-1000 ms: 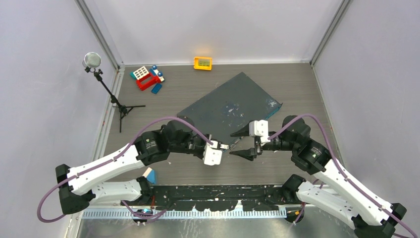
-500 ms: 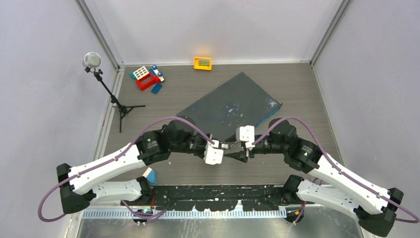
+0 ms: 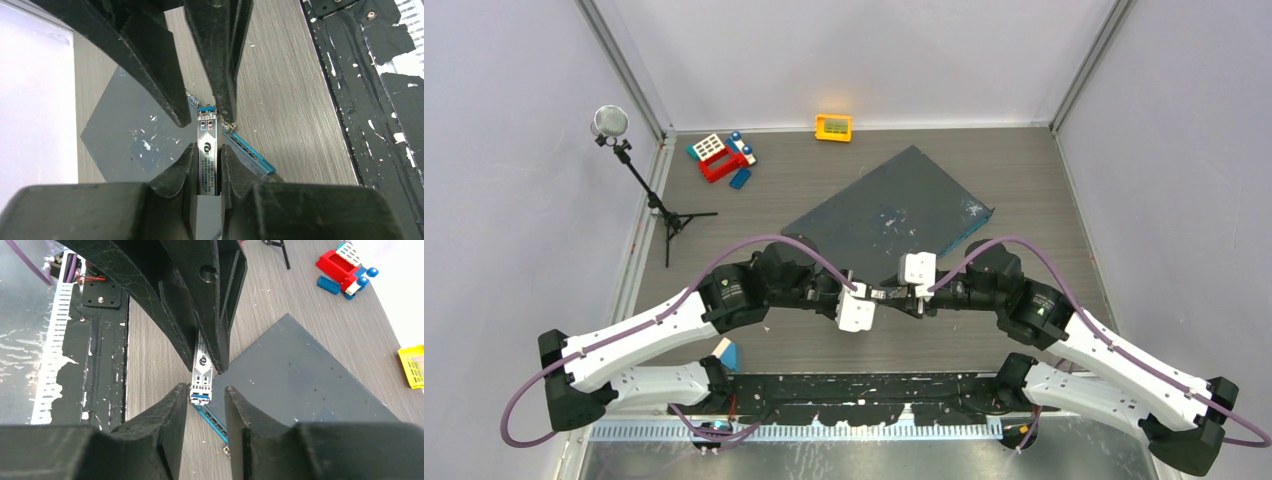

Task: Insert the plug into the switch port
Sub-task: Pick up the plug from the corner of the board, then insert the plug into the switch port.

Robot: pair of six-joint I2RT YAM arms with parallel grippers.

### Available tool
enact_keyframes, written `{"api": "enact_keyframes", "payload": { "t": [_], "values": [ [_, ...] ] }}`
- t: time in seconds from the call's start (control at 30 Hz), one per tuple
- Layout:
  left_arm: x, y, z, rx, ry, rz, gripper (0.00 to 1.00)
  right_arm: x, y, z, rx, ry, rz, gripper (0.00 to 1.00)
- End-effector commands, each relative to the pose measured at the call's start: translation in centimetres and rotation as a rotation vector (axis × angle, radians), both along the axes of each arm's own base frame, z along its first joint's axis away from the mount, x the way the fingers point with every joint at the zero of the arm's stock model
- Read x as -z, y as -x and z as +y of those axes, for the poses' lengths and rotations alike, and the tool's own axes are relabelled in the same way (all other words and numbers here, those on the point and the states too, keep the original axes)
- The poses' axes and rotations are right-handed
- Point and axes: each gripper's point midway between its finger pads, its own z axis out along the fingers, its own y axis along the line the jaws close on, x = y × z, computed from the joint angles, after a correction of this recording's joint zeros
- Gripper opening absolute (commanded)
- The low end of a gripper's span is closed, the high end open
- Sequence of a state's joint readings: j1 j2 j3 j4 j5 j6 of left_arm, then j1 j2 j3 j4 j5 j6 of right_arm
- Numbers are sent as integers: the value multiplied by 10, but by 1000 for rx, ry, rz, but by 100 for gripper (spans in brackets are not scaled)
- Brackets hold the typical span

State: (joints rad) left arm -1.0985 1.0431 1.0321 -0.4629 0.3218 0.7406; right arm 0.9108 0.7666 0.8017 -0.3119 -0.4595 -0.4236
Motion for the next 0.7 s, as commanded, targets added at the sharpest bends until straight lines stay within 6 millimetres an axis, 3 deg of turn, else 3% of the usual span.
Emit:
{"api": "enact_keyframes", "payload": {
  "t": [0.0, 0.17, 0.2, 0.27, 0.3, 0.5, 0.67],
  "values": [
    [-23, -1, -3, -4, 65, -30, 0, -8, -4, 3, 7, -12, -24, 34],
    [-21, -2, -3, -12, 64, -27, 2, -8, -4, 4, 4, -12, -23, 2],
    [-22, -4, -2, -25, 69, -31, 22, -8, -4, 3, 7, -14, -21, 1],
    [-22, -14, -1, -93, 92, -27, 79, -10, -8, 1, 48, -27, -13, 0],
    [-24, -18, -1, -125, 112, -25, 97, -10, -12, -2, 89, -33, 0, 1],
    [-28, -40, 12, -418, 265, 149, 100, 5, -52, -45, 553, -122, 194, 0],
    [0, -81, 29, -757, 217, 429, 100, 37, -57, -75, 800, -199, 384, 0]
  ]
}}
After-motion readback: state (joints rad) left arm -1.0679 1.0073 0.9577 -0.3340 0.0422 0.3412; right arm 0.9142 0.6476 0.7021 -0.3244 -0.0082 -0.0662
